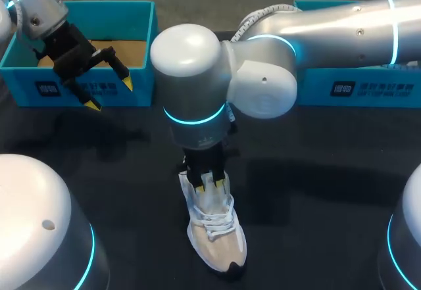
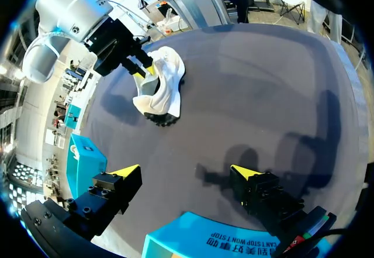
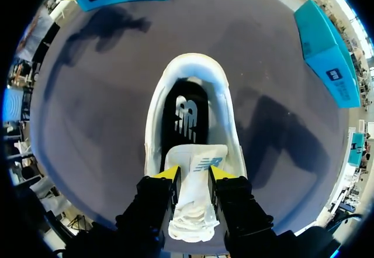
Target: Take the shoe out of the shoebox, open the shoe tongue, remove and reinsert the insole, then place the shoe into the shoebox
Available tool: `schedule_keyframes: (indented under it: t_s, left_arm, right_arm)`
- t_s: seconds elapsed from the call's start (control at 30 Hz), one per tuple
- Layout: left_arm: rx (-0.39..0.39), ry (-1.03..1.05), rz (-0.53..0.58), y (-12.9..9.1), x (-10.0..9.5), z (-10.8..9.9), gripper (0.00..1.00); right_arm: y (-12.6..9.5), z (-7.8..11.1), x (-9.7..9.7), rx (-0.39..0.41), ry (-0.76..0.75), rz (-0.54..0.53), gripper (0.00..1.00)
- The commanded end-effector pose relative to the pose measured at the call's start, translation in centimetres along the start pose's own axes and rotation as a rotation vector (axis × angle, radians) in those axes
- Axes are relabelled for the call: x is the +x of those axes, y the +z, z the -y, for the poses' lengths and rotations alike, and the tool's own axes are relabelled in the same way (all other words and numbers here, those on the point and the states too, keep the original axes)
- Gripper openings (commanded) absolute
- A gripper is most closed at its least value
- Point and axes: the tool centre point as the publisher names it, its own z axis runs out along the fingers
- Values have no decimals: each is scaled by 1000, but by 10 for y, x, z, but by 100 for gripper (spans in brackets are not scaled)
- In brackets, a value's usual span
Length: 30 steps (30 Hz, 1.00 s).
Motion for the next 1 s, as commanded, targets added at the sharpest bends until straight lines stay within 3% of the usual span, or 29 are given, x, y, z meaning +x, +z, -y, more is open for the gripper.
schedule_keyframes:
  t_s: [0.03, 0.47, 0.73, 1.0]
  left_arm:
    - [-3, 0, -2, 0, 0, 1, 100]
    - [-3, 0, -2, 0, 0, 1, 100]
    - [-3, 0, -2, 0, 0, 1, 100]
    - [-3, 0, -2, 0, 0, 1, 100]
  right_arm:
    - [8, -4, 4, 4, 7, 7, 31]
    - [22, -12, 7, -1, 17, 12, 34]
    - [-19, -2, 8, -38, 7, 86, 33]
    - [-46, 0, 8, -79, -62, 97, 38]
